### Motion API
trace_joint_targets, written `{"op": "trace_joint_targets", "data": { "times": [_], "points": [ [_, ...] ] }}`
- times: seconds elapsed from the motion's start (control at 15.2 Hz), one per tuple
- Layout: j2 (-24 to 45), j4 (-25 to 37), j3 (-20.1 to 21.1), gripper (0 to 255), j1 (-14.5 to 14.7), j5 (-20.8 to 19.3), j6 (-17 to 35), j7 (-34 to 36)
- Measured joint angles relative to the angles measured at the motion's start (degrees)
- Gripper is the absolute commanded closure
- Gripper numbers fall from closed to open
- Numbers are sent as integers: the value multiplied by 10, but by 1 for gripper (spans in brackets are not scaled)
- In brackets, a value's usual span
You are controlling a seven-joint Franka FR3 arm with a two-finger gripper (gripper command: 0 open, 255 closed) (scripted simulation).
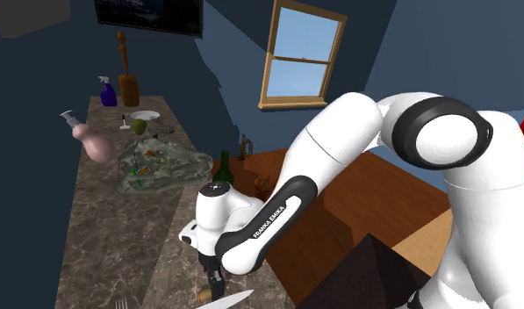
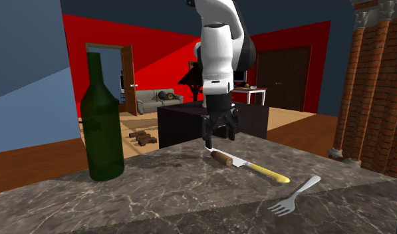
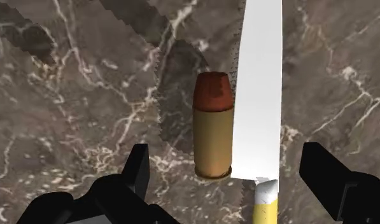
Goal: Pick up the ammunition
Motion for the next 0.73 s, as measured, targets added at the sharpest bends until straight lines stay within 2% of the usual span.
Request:
{"op": "trace_joint_targets", "data": {
  "times": [0.53, 0.59, 0.73],
  "points": [
    [65, 26, -12, 0, 14, -16, 38, -1],
    [69, 28, -13, 255, 15, -16, 39, -1],
    [71, 33, -14, 255, 14, -17, 41, -1]
  ]
}}
